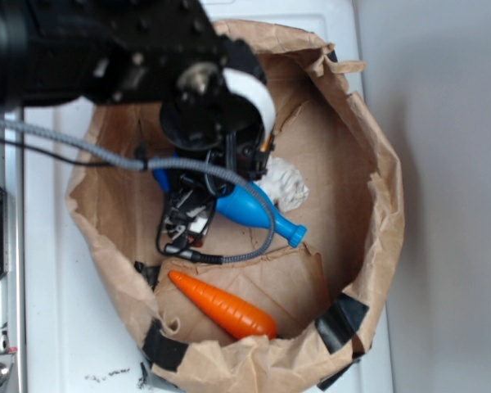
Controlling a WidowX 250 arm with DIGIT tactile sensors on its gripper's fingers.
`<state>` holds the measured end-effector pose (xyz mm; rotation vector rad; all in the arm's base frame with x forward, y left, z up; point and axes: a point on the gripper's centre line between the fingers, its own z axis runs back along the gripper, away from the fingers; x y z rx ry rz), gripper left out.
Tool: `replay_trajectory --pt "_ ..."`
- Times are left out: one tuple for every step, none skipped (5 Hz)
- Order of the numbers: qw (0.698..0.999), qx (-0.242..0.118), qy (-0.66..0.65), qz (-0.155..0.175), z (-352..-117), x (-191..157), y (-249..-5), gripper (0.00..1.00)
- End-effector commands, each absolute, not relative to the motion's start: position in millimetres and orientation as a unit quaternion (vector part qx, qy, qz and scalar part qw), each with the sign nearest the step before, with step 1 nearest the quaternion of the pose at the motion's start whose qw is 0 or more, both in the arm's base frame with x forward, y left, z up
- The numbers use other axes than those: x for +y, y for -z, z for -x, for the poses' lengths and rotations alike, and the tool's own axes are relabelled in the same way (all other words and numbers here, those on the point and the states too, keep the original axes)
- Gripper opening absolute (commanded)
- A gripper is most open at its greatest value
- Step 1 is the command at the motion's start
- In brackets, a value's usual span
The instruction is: Grab the blue bottle.
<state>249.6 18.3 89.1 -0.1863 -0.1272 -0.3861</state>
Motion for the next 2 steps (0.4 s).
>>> replay_trajectory --pt "0.989 -0.113 0.086 0.035 -244 28 -154 0.00" --pt "0.994 -0.089 -0.007 0.067 -234 31 -167 0.00"
